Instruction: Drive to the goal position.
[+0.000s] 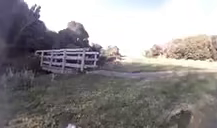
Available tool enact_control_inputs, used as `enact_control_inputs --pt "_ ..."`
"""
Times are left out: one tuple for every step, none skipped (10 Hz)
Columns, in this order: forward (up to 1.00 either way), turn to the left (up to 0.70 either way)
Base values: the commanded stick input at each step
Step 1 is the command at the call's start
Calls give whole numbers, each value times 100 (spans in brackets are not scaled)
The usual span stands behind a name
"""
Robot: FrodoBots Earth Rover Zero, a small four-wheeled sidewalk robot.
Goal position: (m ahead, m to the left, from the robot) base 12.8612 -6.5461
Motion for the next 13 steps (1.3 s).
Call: enact_control_inputs --pt "70 -33" --pt "70 -33" --pt "70 -33" --pt "70 -33" --pt "70 -33" --pt "70 -33" --pt "70 -33" --pt "70 -33" --pt "70 -33" --pt "70 -31" --pt "70 -26" --pt "70 0" --pt "70 0"
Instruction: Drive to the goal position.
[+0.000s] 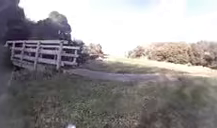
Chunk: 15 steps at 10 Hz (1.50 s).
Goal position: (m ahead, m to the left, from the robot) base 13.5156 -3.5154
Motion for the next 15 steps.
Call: enact_control_inputs --pt "70 0" --pt "70 0" --pt "70 0" --pt "70 0" --pt "70 0" --pt "70 0" --pt "70 0" --pt "70 -34" --pt "70 -34" --pt "70 -34" --pt "70 -34" --pt "70 -34" --pt "70 -34" --pt "70 -34" --pt "70 -20"
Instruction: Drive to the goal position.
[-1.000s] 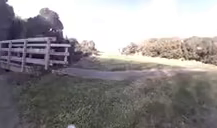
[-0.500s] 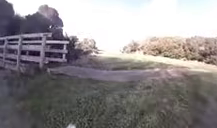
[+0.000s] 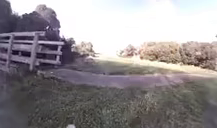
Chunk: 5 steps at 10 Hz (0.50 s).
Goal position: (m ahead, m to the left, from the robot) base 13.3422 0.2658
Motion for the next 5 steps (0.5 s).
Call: enact_control_inputs --pt "70 0" --pt "70 0" --pt "70 0" --pt "70 0" --pt "70 0"
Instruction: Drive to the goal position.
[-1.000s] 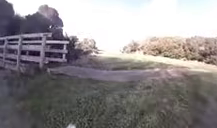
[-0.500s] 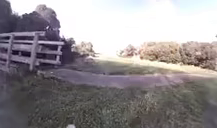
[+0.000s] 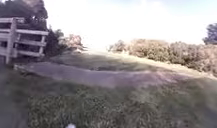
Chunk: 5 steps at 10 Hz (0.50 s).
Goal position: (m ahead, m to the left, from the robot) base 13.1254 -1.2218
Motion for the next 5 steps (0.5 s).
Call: enact_control_inputs --pt "59 0" --pt "35 0" --pt "16 0" --pt "5 0" --pt "5 0"
